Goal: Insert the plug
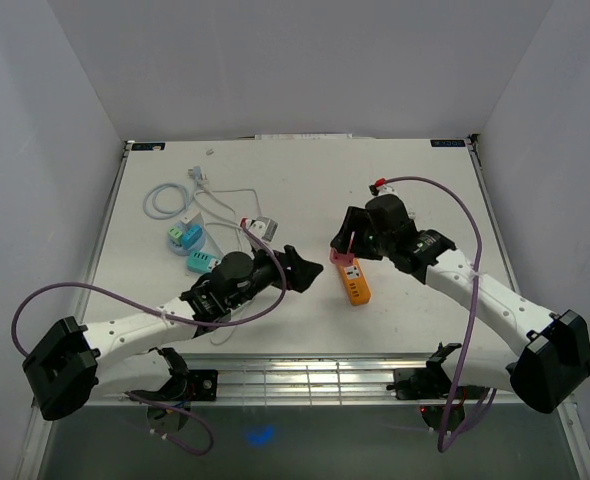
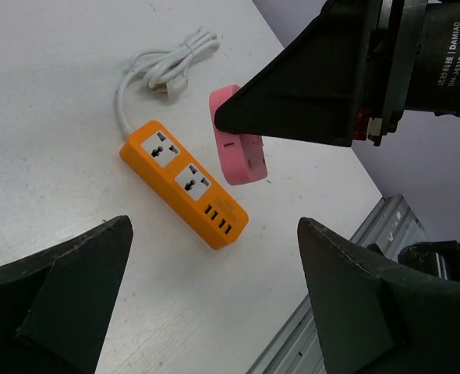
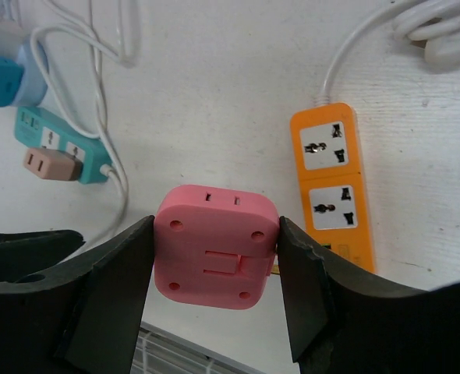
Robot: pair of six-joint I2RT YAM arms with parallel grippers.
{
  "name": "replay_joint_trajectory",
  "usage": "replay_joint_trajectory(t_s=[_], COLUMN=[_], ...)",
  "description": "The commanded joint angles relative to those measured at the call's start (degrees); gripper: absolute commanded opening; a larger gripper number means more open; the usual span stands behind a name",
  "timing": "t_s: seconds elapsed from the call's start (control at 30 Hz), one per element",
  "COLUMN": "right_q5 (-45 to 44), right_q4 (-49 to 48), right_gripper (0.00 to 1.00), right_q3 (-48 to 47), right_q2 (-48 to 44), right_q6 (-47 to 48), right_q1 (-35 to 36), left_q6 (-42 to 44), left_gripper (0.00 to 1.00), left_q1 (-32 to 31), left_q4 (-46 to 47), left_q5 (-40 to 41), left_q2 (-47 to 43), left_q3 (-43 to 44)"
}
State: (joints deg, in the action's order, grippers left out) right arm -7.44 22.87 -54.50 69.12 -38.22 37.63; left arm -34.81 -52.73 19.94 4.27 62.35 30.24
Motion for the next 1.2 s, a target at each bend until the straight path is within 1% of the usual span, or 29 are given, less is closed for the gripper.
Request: replay_joint_trajectory(t_s=[0.0,0.1,0.27,0.4,0.47,0.53,0.6,0.67,0.8,0.93,1.03,1.13,1.17], right_q5=[0.94,1.20,2.43,4.28,5.15,5.77,6.21,6.47,6.65,6.83,6.83,6.83,6.83], right_q4=[-5.82,-7.58,-7.75,-9.51,-10.91,-11.79,-11.89,-12.24,-12.68,-14.26,-14.52,-14.70,-14.96], right_gripper=[0.48,0.45,0.46,0.45,0.45,0.45,0.45,0.45,0.45,0.45,0.45,0.45,0.45], right_q3=[-3.24,-4.30,-6.23,-5.27,-3.34,-2.19,-2.01,-1.66,-1.14,0.01,0.10,0.62,0.88], right_q2=[0.40,0.31,1.45,1.19,0.31,-0.21,-0.22,-0.48,-0.92,-1.27,-1.45,-1.71,-1.88], right_q6=[-5.90,-7.31,-7.31,-9.24,-10.47,-11.17,-11.44,-11.70,-12.41,-14.42,-15.22,-16.10,-16.53], right_q1=[0.17,0.25,0.25,0.25,0.25,0.26,0.25,0.26,0.34,0.25,0.25,0.25,0.25], left_q6=[3.60,4.48,4.49,2.56,2.03,2.02,2.37,2.38,1.50,0.71,0.35,0.09,0.09], left_gripper=[0.98,0.98,0.97,0.94,0.92,0.91,0.86,0.85,0.82,0.75,0.72,0.66,0.62], left_q1=[-1.58,-2.03,-2.03,-2.03,-2.03,-2.03,-2.03,-2.03,-2.03,-2.03,-2.03,-2.03,-2.03], left_q4=[10.11,11.52,12.57,15.20,19.06,19.87,19.87,19.87,21.10,22.59,24.17,27.59,28.39], left_q5=[5.74,8.12,8.21,9.79,9.97,10.05,9.36,8.30,9.09,8.82,10.05,11.45,11.46], left_q2=[2.33,5.15,8.49,9.46,9.81,11.47,12.71,14.37,15.43,17.19,18.25,18.69,19.04], left_q3=[0.25,2.62,5.27,5.10,4.13,4.65,6.05,7.02,7.11,7.38,6.77,5.36,5.18])
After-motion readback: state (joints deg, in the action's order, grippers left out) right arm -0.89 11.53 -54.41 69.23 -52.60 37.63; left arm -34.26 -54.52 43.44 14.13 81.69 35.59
